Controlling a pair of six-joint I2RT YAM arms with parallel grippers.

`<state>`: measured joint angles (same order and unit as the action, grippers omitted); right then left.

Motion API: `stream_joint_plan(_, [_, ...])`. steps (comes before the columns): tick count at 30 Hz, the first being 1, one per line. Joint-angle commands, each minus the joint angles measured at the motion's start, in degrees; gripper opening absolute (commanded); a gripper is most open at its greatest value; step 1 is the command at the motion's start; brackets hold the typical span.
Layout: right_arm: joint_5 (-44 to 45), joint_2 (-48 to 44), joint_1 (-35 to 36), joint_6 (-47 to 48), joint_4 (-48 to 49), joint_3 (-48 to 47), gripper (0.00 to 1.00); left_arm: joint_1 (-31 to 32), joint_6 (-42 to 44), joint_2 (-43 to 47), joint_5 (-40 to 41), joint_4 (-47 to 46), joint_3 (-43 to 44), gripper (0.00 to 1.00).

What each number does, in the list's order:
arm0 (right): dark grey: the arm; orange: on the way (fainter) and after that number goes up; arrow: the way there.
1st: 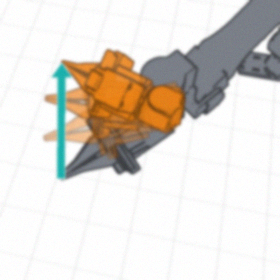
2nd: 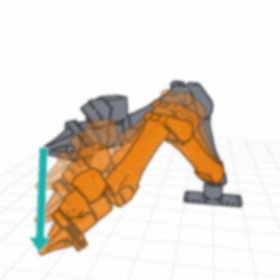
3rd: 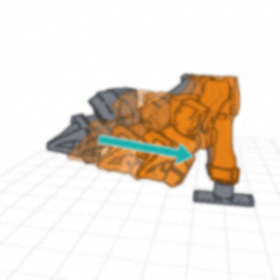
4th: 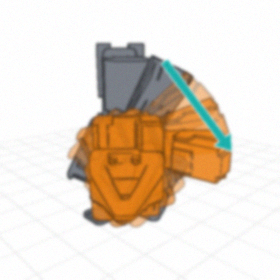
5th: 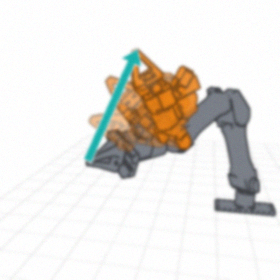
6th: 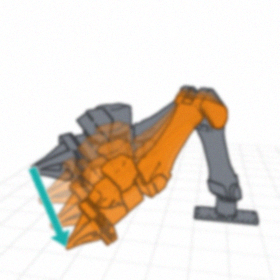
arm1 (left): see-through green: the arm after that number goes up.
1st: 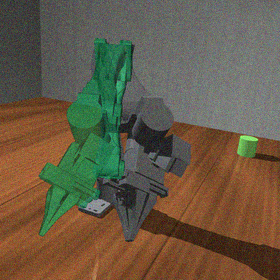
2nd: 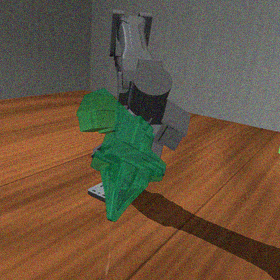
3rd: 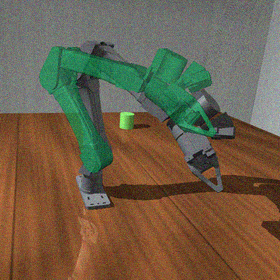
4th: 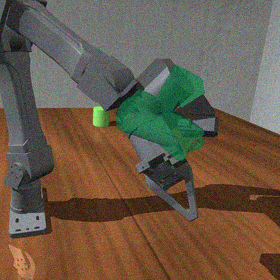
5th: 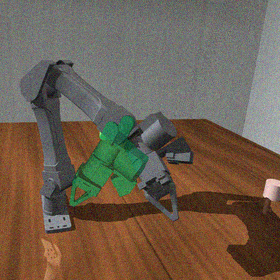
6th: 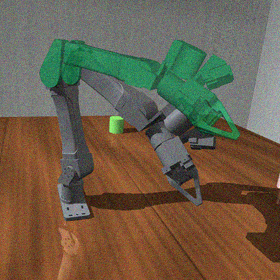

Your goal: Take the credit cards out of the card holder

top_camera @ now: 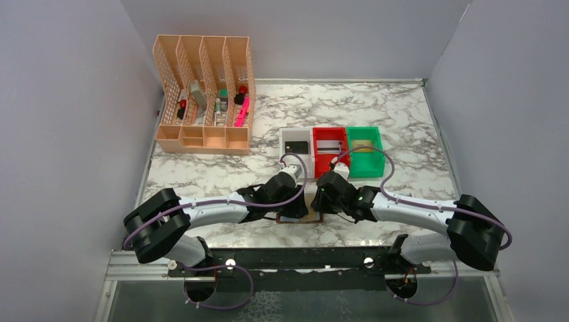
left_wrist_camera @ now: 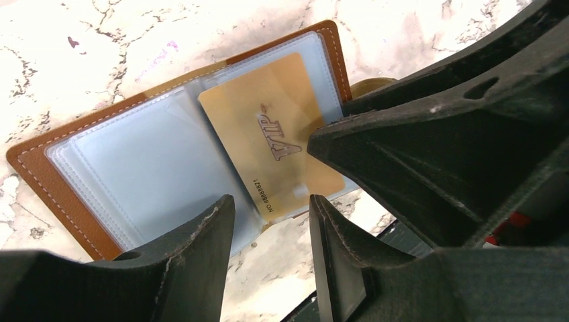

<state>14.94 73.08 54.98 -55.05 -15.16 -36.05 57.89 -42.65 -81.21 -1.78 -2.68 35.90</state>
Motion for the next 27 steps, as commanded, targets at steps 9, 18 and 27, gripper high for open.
stream_joint_plan(9, [-5.5, -3.1, -0.6, 0.3, 6.7, 2.9, 0.07, 0.4, -0.8, -0.2, 2.2, 1.5, -0.4, 0.48])
stream_joint_plan(18, [-9.8, -5.7, -2.2, -0.7, 10.9, 6.0, 0.01, 0.4, -1.4, 0.6, 4.2, 1.3, -0.8, 0.48])
stream_joint_plan(27, [-11.2, -4.6, -5.3, -2.8, 10.5, 10.0, 0.11, 0.2, -1.3, 0.9, 3.3, -2.0, -1.4, 0.48])
